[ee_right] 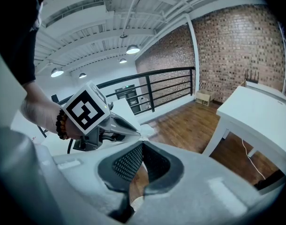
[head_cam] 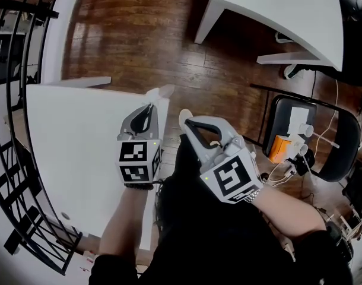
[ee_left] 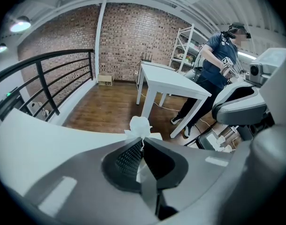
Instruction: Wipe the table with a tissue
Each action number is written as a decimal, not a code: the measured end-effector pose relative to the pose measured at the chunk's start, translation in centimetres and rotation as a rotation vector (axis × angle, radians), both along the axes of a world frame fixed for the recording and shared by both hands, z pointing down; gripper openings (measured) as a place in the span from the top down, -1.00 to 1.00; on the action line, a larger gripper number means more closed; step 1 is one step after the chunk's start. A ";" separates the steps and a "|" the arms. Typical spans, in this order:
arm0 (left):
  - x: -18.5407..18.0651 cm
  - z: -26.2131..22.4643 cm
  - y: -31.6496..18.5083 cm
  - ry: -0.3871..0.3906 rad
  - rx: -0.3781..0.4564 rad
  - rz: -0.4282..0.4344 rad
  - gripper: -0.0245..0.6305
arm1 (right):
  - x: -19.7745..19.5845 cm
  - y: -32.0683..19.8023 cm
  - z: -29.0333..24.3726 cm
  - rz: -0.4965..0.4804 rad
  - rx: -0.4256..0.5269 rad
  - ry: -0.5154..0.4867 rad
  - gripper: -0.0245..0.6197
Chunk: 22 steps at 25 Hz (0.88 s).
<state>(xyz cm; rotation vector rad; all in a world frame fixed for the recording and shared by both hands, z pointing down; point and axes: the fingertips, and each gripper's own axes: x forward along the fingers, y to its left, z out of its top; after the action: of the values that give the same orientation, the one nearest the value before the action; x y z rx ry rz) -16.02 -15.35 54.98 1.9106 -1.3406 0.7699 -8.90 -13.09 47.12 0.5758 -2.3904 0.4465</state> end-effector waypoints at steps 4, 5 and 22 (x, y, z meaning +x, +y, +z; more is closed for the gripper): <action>0.7 0.1 0.4 0.001 -0.002 0.004 0.87 | 0.6 0.4 -0.2 0.007 0.005 -0.004 0.95; 0.9 0.1 0.4 0.005 0.000 0.003 0.87 | 0.8 0.4 -0.2 0.010 0.007 -0.005 0.95; 2.9 -1.2 1.6 0.082 0.014 -0.034 0.87 | 2.9 1.8 -2.3 0.022 0.056 -0.011 0.95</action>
<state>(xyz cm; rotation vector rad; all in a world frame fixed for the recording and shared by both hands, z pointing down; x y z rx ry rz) -13.11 -13.74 53.79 1.9040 -1.3280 0.6607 -6.04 -11.32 44.77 0.6264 -2.4154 0.3936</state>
